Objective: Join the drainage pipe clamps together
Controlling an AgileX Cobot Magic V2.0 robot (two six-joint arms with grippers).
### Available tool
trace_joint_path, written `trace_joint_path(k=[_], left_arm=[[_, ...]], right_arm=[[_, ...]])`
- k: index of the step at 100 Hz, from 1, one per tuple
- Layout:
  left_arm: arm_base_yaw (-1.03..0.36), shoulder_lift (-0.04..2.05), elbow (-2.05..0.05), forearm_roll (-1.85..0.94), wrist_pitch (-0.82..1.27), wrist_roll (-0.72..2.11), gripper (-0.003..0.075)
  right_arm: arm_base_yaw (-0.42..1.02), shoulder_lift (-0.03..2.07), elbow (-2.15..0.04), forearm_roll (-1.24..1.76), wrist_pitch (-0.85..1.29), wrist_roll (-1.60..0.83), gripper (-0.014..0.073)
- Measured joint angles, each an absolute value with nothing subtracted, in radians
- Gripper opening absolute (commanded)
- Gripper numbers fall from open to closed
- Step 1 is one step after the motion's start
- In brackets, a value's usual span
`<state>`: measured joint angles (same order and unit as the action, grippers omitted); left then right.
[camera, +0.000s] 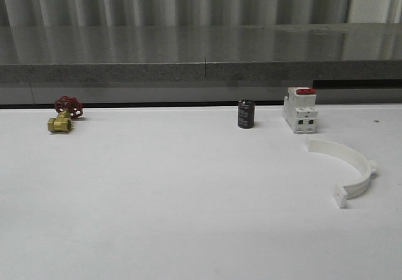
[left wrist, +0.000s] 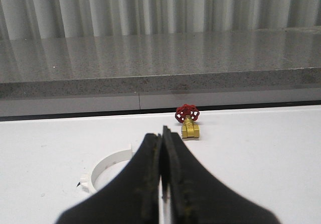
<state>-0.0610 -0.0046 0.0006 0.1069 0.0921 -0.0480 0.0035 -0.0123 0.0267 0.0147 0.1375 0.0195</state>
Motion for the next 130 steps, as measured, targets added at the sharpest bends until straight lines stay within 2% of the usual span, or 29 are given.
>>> trace_joint_path(k=[49, 65, 99, 130], left_arm=[[-0.061, -0.005, -0.005, 0.101, 0.098, -0.048, -0.0021], [-0.061, 0.016, -0.117, 0.058, 0.182, -0.048, -0.0021], [-0.061, 0.384, -0.593, 0.038, 0.706, -0.048, -0.0021], [-0.061, 0.578, -0.687, -0.009, 0.758, -0.048, -0.002]], right_arm=[[0.003, -0.012, 0.027, 0.015, 0.138, 0.02, -0.0067], [0.003, -0.012, 0.027, 0.015, 0.138, 0.02, -0.0067], [0.003, -0.012, 0.027, 0.015, 0.138, 0.02, -0.0067], [0.003, -0.012, 0.027, 0.015, 0.138, 0.02, -0.0067]])
